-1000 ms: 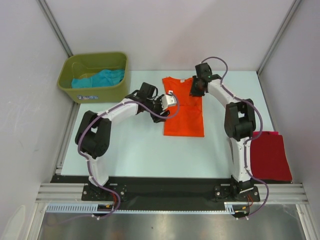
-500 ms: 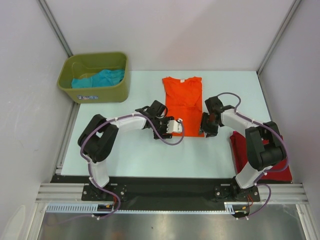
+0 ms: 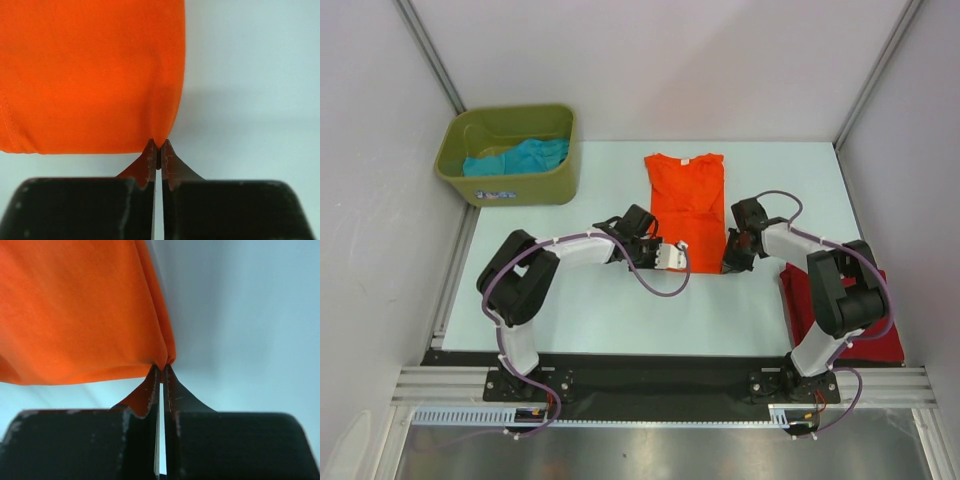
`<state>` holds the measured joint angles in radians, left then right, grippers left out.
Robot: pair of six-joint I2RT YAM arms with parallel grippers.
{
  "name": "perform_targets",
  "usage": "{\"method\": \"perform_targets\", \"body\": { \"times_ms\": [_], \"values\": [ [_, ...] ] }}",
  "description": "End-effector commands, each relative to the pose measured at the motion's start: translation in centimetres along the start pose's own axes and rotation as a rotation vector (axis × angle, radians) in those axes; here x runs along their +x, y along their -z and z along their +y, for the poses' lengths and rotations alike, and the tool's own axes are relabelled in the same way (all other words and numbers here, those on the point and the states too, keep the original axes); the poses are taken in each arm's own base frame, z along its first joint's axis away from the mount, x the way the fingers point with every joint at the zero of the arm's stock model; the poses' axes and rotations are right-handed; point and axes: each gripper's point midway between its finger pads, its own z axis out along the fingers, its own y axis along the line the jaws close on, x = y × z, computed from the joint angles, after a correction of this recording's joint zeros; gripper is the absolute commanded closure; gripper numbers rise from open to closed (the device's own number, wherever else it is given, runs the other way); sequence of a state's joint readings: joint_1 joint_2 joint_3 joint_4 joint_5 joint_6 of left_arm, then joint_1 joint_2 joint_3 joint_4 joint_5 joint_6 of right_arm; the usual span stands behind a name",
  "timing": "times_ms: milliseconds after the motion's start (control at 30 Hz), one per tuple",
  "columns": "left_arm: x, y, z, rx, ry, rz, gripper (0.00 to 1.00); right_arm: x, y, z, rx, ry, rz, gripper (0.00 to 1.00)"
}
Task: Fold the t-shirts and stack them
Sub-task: Fold the tshirt
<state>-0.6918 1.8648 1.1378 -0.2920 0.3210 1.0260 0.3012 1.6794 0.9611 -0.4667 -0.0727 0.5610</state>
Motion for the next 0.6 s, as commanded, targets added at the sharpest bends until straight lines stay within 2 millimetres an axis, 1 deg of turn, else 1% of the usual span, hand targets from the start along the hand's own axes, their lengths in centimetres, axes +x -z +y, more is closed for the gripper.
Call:
{"method": "perform_targets", "body": {
  "times_ms": [0,33,133,167,200,233,267,300,333,367,400,433,467,500,533,567],
  "values": [
    [-1.6,0.8,1.4,-0.05,-0.012,-0.045,1.0,-0.6,-0.2,-0.2,-0.004,-0.011,-0.022,1.0],
    [-1.7,1.0,1.2,-0.034,0.0,-0.046,1.0,-0.7,0.2,0.1,-0.013,-0.007,-0.024,1.0],
    [-2.3,2.1,0.4,0.015,0.048,-0.047,1.0,0.3,1.7,0.0,-0.006,0.005,0.005,1.0],
    [-2.5,2.5,0.1,0.025,0.055,-0.046,1.0,1.4,2.2,-0.4,0.006,0.005,0.041,1.0],
    [-2.4,2.9,-0.3,0.038,0.075,-0.041,1.0,2.0,3.2,0.0,-0.012,0.012,0.046,1.0],
    [-2.4,3.7,-1.3,0.069,0.093,-0.03,1.0,2.7,3.7,0.1,-0.009,0.007,0.062,1.0],
    [-2.7,4.2,-1.9,0.089,0.118,-0.038,1.0,4.4,4.3,-0.5,0.014,0.008,0.106,1.0],
    [-2.8,5.3,-3.1,0.123,0.135,-0.03,1.0,5.3,5.6,0.0,0.002,0.03,0.105,1.0],
    [-2.9,6.0,-3.7,0.139,0.146,-0.026,1.0,6.1,6.2,0.1,0.004,0.018,0.113,1.0],
    [-3.0,6.5,-4.6,0.162,0.153,-0.022,1.0,7.6,7.0,-0.3,0.023,0.019,0.146,1.0],
    [-3.1,7.8,-6.2,0.206,0.157,-0.011,1.0,9.3,8.2,-0.2,0.022,0.016,0.167,1.0],
    [-3.2,8.5,-7.1,0.23,0.16,-0.01,0.99,9.8,8.7,0.4,0.002,0.02,0.16,1.0],
    [-3.3,9.1,-7.9,0.252,0.16,-0.012,1.0,11.1,9.4,0.1,0.014,0.02,0.19,1.0],
    [-3.3,9.9,-9.6,0.308,0.174,-0.005,1.0,11.9,9.9,0.1,0.014,0.021,0.204,1.0],
    [-3.7,11.0,-10.0,0.312,0.166,-0.014,1.0,13.4,11.3,0.3,0.013,0.032,0.221,1.0],
    [-4.0,11.7,-10.4,0.323,0.162,-0.016,1.0,14.1,11.9,0.2,0.017,0.036,0.232,1.0]
  ]
}}
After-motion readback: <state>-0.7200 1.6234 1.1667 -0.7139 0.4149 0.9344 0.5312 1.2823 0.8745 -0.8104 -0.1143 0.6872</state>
